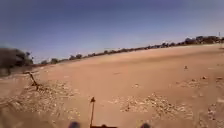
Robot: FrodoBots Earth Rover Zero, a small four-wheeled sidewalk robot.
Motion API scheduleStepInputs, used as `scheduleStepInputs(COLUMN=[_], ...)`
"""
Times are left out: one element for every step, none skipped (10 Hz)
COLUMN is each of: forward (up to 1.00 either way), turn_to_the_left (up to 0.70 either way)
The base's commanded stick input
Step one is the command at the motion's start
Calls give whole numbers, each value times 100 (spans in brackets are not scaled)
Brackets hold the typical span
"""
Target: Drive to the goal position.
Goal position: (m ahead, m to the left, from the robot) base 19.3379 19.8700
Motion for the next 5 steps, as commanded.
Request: scheduleStepInputs(forward=[85,85,85,85,85], turn_to_the_left=[0,0,0,0,13])
